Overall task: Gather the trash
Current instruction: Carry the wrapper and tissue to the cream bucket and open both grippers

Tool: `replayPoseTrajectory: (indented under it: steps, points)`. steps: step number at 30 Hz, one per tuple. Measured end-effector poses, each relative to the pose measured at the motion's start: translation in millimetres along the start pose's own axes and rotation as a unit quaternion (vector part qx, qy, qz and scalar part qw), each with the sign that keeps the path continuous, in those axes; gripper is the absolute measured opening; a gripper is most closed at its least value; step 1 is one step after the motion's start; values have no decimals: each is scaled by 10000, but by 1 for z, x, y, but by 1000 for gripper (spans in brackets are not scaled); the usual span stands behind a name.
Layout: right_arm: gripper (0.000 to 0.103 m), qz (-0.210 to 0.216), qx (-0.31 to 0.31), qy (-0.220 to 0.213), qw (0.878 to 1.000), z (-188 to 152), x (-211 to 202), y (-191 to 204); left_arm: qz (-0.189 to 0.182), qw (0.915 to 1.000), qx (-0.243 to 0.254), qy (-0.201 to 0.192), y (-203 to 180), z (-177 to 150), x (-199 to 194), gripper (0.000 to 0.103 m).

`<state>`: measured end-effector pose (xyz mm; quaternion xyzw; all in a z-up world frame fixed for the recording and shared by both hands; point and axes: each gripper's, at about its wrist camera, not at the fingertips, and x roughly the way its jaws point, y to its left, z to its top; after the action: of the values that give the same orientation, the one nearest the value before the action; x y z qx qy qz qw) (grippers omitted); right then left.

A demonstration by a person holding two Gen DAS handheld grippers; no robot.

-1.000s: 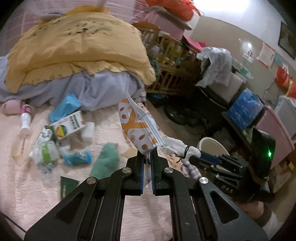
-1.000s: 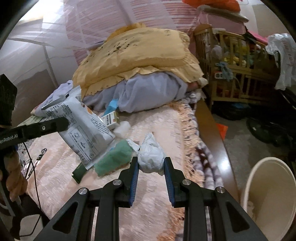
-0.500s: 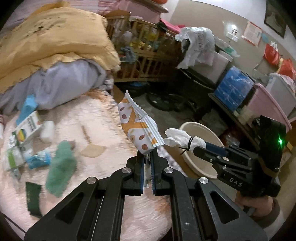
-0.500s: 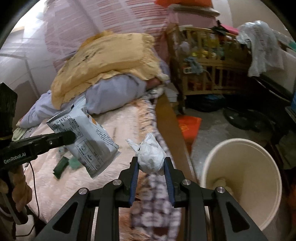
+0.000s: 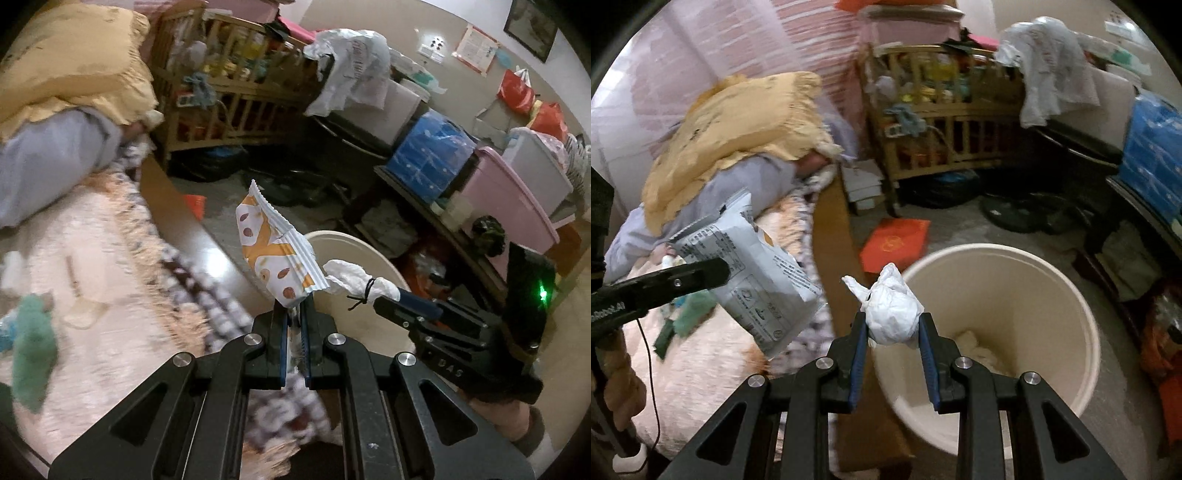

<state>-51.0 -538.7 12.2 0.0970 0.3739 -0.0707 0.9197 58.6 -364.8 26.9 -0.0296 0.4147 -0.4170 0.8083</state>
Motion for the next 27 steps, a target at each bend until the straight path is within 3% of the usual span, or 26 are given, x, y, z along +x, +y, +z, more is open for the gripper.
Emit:
replayPoseTrajectory:
  steps: [16,20,21,22,24,27]
  points:
    - [26,-488,544,244,9970,-9,19,-65,-613,9974,-124,358,-36,9,67,3]
    - [44,-776,568,225,9951,-10,21,-71,-643,9968,2,468,-42,5,74,7]
    - [45,-767,618,199,9949,-10,21,-73,-572,9972,67,466,-42,4,75,17]
    - [45,-745,672,194,9948,-10,20,-74,-513,9976,105,453,-42,3,75,37]
    - [45,-704,720,228,9947,-11,21,-75,-552,9976,24,406,-37,1,73,53]
    - [45,-676,680,290,9950,-13,24,-71,-450,9981,-67,426,-27,-3,69,53]
